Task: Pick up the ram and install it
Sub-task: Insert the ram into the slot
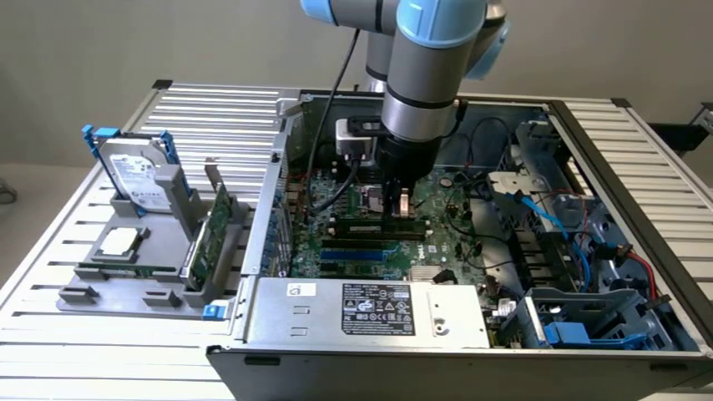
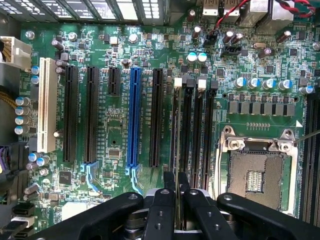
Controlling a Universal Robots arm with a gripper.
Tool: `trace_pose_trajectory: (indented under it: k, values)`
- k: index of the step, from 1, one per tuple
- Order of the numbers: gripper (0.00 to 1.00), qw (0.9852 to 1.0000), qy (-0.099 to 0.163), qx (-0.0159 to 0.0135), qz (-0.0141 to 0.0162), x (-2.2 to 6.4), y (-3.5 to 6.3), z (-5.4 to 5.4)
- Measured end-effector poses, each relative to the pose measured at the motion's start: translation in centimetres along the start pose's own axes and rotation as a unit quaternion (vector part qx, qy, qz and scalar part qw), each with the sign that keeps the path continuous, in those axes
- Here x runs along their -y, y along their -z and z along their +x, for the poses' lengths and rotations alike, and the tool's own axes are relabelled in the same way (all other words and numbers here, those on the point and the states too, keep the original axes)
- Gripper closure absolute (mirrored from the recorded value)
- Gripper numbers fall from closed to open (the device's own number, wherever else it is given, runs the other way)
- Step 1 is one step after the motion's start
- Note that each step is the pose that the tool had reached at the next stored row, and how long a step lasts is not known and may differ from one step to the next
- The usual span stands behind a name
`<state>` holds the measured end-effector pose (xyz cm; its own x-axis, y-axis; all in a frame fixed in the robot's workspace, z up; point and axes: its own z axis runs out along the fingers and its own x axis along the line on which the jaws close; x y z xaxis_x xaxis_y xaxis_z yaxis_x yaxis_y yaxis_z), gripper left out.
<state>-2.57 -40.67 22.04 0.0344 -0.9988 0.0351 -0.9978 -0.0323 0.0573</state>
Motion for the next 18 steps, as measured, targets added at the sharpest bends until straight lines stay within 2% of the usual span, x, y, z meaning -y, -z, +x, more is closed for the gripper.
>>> trace_pose_trajectory:
  k: [13, 15, 17, 18]
  values:
    - [0.86, 1.0000, 0.000, -0.0002, -0.0002, 0.00, -0.54, -0.02]
    - [0.85, 1.0000, 0.000, 0.0004, -0.0008, -0.04, -0.52, -0.03]
    - [0.73, 1.0000, 0.000, 0.0007, -0.0014, -0.02, -0.19, -0.01]
    - [0.73, 1.0000, 0.000, 0.0011, -0.0020, -0.04, 0.02, -0.01]
